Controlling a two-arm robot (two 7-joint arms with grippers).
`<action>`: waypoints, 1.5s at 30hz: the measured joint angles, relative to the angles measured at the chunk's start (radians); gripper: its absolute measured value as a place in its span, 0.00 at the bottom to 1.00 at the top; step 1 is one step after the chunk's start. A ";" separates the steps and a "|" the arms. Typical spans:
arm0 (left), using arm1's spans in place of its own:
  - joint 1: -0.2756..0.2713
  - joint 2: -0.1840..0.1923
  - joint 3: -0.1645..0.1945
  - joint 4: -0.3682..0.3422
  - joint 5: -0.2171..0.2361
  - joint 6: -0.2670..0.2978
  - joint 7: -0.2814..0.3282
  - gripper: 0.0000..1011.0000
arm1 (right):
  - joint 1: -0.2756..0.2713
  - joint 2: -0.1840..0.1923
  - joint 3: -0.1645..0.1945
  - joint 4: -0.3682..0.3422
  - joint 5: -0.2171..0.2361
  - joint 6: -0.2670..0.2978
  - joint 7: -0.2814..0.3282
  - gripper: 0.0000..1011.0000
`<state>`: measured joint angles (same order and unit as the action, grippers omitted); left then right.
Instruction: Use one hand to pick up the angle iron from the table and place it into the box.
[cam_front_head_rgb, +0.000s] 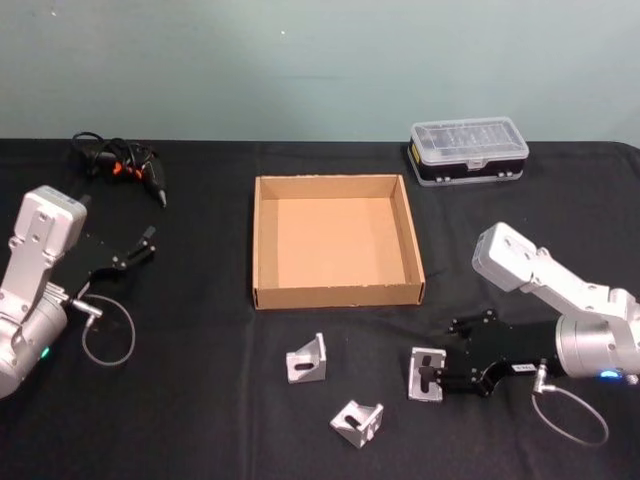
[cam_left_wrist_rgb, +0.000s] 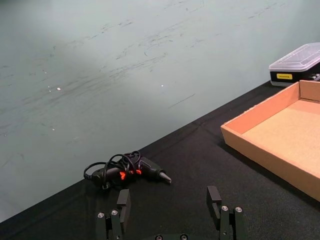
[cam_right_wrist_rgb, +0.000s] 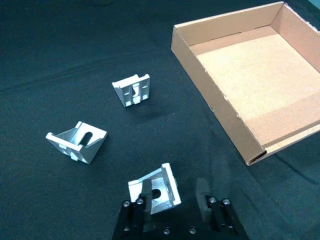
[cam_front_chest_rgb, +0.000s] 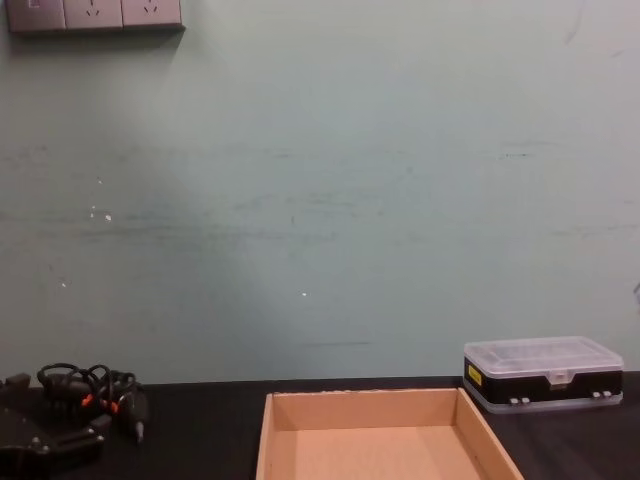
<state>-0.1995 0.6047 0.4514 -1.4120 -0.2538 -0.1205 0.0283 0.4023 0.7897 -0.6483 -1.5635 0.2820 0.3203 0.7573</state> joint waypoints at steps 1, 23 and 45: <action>0.000 0.000 0.000 0.000 0.000 0.000 0.000 0.99 | -0.001 0.001 0.001 0.000 0.000 -0.002 0.000 0.53; 0.000 0.000 0.000 0.000 0.000 0.000 0.000 0.99 | -0.015 0.004 0.015 0.003 0.010 -0.020 0.001 0.10; 0.000 0.000 0.000 0.000 0.000 0.000 0.000 0.99 | -0.046 -0.035 0.135 -0.084 0.081 -0.003 -0.155 0.10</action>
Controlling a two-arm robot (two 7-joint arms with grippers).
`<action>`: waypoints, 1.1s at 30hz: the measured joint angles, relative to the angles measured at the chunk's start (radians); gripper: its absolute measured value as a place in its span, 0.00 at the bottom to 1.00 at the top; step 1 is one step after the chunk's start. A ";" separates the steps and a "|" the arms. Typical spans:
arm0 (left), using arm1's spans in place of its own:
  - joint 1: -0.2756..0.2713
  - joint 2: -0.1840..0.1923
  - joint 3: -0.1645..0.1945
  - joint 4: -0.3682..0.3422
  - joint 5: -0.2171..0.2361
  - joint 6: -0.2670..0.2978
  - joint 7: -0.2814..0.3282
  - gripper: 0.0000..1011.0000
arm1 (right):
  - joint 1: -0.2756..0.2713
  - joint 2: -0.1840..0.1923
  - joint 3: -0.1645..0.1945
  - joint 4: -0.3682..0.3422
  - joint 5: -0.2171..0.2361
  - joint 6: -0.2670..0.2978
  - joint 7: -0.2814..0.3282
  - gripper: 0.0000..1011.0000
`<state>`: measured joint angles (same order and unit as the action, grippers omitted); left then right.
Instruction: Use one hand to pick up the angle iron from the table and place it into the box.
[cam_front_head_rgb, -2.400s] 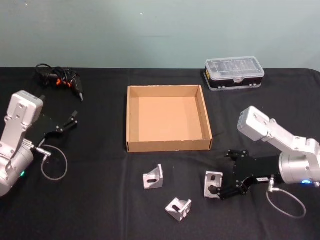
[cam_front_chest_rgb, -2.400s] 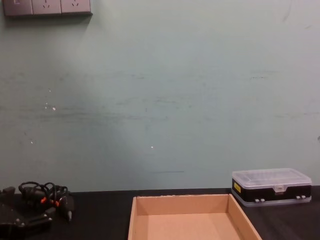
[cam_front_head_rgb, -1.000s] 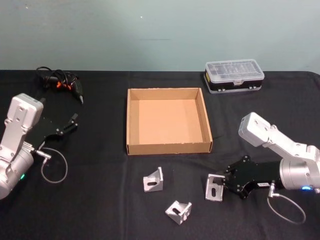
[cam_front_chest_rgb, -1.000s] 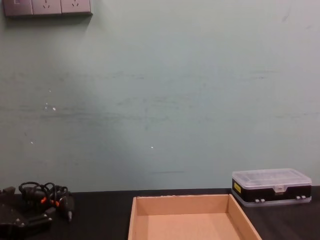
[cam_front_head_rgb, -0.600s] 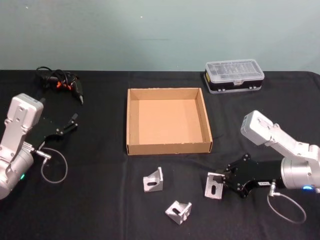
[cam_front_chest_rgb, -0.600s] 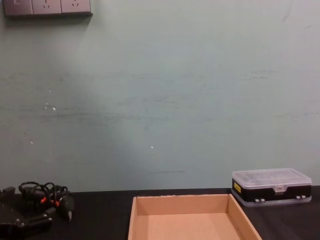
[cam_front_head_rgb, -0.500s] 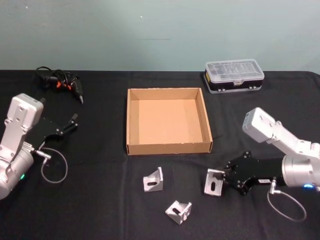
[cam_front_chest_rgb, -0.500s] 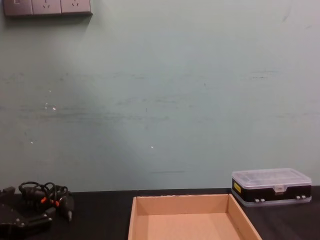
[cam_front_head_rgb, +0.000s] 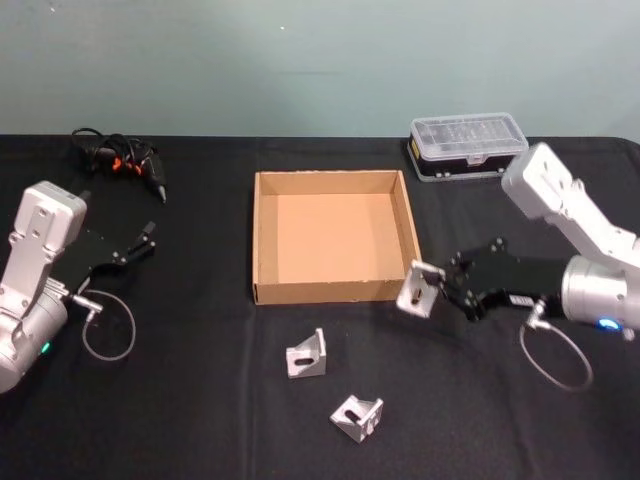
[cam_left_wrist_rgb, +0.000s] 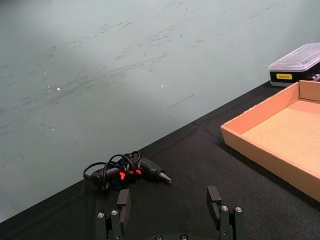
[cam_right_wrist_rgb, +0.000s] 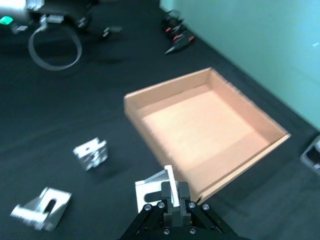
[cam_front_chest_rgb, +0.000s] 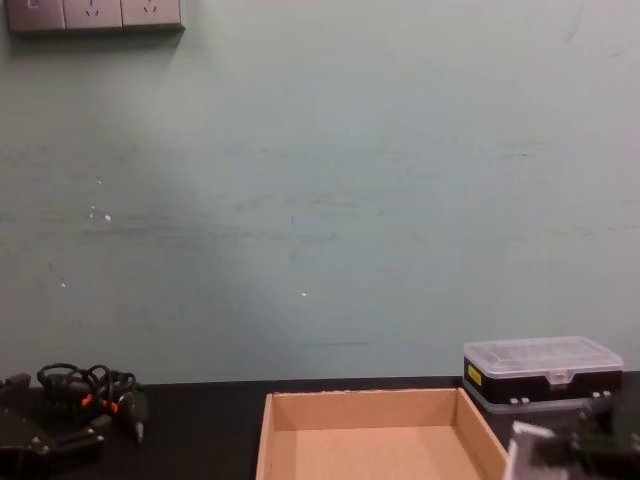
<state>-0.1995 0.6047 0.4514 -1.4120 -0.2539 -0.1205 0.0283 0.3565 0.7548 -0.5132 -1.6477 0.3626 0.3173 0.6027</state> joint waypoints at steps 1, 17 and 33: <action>0.000 0.000 0.000 0.000 0.000 0.000 0.000 0.99 | 0.002 -0.007 0.002 0.000 -0.001 0.004 -0.011 0.10; 0.000 0.000 0.000 0.000 0.000 0.000 0.000 0.99 | 0.085 -0.230 0.009 0.129 -0.094 0.082 -0.222 0.10; 0.000 0.000 0.000 0.000 0.000 0.000 0.000 0.99 | 0.177 -0.388 -0.055 0.352 -0.200 0.076 -0.262 0.10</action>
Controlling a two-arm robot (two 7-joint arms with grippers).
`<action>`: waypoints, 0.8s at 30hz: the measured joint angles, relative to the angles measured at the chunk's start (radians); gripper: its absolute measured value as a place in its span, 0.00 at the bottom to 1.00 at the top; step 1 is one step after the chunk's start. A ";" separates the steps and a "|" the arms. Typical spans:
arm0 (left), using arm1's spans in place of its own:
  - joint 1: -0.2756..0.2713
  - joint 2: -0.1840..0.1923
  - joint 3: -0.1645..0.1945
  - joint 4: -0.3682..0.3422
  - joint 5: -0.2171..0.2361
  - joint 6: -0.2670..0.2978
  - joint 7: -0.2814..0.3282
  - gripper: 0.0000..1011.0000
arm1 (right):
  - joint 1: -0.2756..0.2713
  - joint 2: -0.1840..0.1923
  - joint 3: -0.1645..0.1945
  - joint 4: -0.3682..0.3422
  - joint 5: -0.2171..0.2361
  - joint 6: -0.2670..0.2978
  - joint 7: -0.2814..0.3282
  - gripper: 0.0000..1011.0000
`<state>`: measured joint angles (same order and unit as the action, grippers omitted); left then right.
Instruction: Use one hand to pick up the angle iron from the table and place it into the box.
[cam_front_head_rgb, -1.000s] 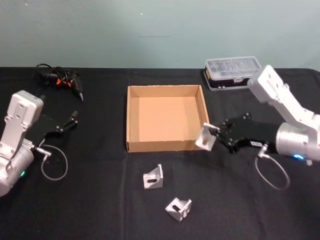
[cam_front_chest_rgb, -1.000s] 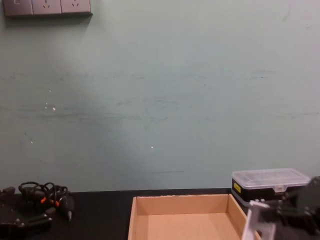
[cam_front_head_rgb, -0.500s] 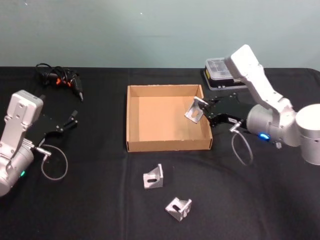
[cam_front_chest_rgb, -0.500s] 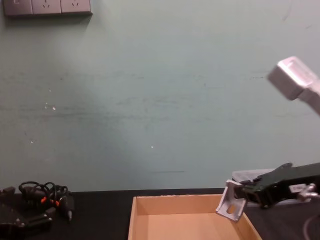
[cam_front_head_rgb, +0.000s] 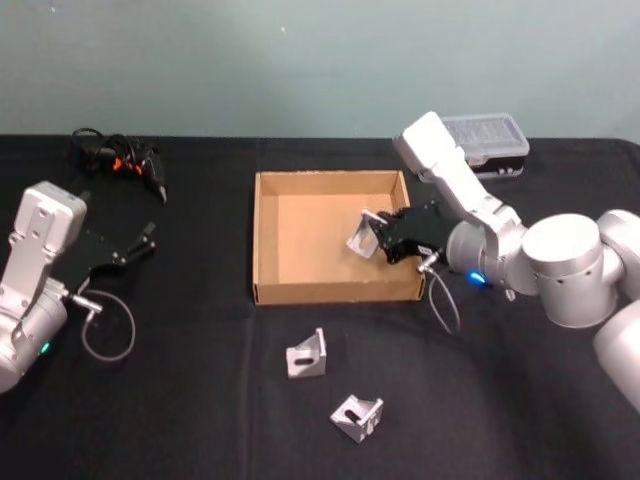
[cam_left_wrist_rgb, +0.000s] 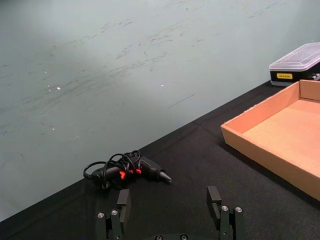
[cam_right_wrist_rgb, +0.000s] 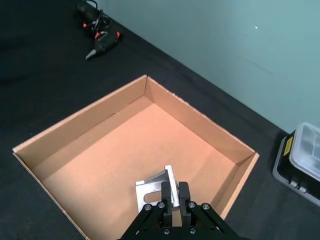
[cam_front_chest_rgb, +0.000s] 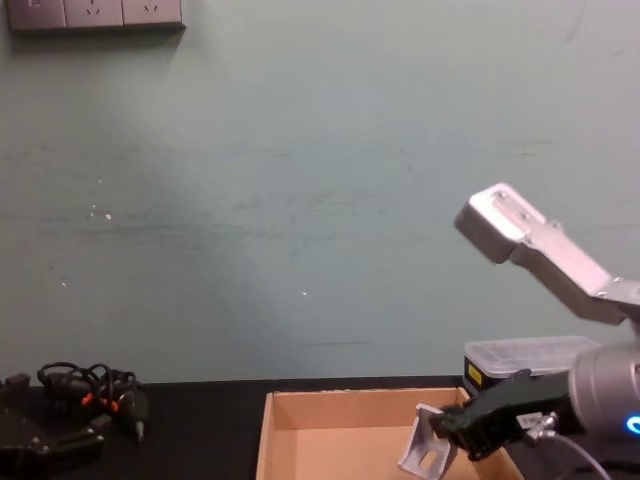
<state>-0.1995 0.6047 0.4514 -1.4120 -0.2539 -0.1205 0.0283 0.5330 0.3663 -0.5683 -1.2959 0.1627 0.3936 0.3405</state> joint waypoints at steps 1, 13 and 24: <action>0.000 0.000 0.000 0.000 0.000 0.000 0.000 0.99 | 0.003 -0.007 -0.002 0.011 -0.007 -0.002 0.000 0.10; 0.000 0.000 0.000 0.000 0.000 0.000 0.000 0.99 | 0.005 -0.036 0.005 0.055 -0.045 -0.008 0.000 0.10; 0.000 0.000 0.000 0.000 0.000 0.000 0.000 0.99 | -0.018 -0.048 0.044 0.050 -0.062 -0.042 -0.008 0.31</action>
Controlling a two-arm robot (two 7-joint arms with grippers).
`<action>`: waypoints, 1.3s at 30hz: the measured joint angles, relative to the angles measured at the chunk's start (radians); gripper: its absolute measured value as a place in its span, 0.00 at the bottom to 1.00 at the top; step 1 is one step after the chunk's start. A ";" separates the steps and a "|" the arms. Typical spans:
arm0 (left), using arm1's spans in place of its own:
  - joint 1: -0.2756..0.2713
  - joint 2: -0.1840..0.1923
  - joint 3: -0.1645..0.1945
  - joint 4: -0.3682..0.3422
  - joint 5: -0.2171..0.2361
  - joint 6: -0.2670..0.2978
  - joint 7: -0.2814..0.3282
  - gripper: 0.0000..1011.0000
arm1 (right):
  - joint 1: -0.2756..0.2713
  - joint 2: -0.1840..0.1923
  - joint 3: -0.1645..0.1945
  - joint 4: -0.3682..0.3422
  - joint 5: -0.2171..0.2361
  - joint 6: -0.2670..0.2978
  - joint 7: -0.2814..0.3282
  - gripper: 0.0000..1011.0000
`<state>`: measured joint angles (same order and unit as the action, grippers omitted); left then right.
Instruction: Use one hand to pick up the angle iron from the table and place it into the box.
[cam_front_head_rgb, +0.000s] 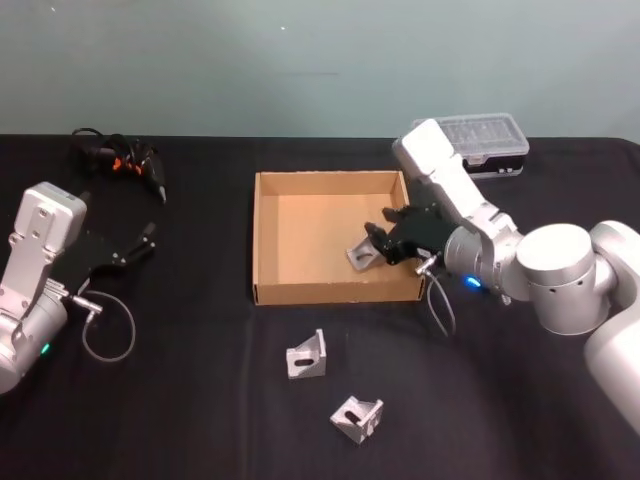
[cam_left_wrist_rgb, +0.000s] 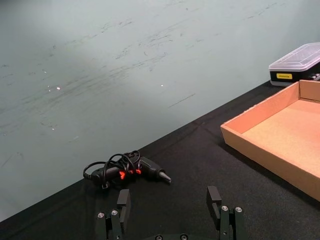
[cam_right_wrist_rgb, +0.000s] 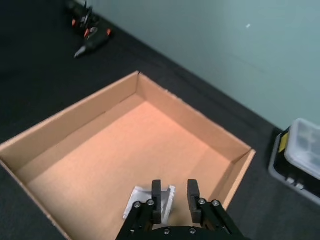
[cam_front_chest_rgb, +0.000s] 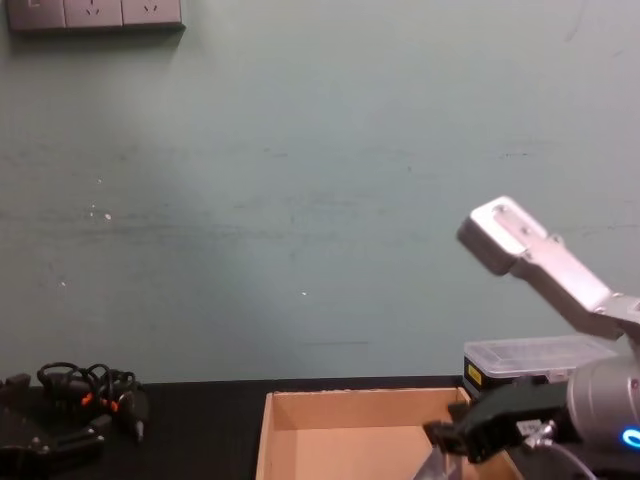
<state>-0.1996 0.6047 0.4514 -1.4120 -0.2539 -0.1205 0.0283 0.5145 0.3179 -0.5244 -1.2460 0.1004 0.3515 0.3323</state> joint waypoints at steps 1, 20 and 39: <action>0.000 0.000 0.000 0.000 0.000 0.000 0.000 0.99 | -0.008 -0.001 0.012 -0.009 0.002 -0.013 -0.005 0.32; 0.000 0.000 0.000 0.000 0.000 0.000 0.000 0.99 | -0.146 0.051 0.152 -0.194 0.058 -0.070 0.013 0.90; 0.000 0.000 0.000 0.000 0.000 0.000 0.000 0.99 | -0.366 0.186 0.218 -0.470 0.071 -0.156 0.049 0.99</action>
<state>-0.1995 0.6047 0.4514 -1.4120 -0.2539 -0.1205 0.0283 0.1483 0.5041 -0.3066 -1.7157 0.1714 0.1960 0.3812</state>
